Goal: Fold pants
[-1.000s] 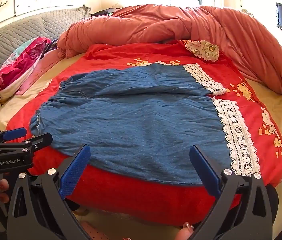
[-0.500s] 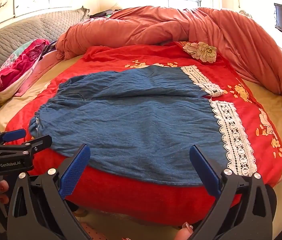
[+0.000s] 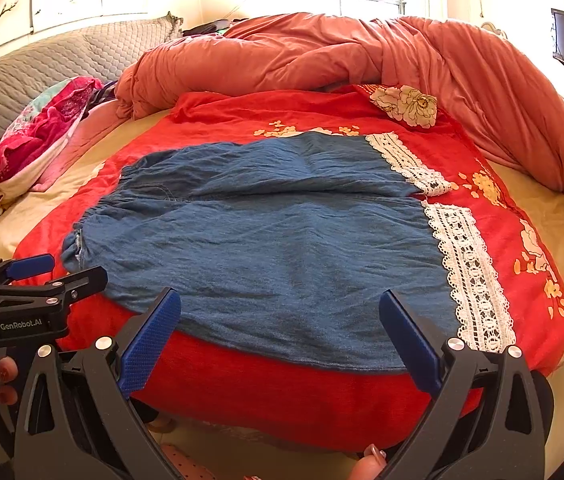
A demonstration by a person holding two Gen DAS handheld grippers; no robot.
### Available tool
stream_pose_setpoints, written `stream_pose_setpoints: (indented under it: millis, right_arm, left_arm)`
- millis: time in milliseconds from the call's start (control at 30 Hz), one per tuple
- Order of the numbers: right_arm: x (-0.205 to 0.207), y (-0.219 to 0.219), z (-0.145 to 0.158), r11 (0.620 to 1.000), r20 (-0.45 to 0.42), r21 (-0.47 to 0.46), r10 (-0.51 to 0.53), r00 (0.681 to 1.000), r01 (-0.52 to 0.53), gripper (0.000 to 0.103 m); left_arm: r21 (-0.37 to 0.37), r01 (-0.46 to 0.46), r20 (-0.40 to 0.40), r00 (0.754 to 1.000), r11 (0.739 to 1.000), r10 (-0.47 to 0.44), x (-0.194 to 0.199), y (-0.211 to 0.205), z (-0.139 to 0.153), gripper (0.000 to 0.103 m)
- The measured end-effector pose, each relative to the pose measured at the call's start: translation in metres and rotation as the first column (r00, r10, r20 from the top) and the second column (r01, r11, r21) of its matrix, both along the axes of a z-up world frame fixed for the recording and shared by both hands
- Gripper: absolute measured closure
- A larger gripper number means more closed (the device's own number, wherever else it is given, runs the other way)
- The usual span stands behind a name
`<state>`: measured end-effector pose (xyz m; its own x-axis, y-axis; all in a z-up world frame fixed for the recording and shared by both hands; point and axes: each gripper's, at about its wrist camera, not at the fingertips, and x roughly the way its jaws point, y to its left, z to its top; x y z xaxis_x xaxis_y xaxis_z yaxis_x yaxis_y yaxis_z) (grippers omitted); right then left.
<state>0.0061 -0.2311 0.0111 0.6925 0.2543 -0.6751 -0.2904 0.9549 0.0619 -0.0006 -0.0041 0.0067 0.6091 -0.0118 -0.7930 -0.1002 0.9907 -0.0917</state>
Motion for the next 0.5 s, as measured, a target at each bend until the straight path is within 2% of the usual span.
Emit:
stream_pose_setpoints:
  millis: [500]
  right_arm:
    - [-0.0003,0.0003,0.001,1.0,0.003,-0.003,0.002,1.0,-0.002,0.004]
  left_arm:
    - [-0.001,0.003,0.003,1.0,1.0,-0.003,-0.0011,-0.0005,0.0023,0.009]
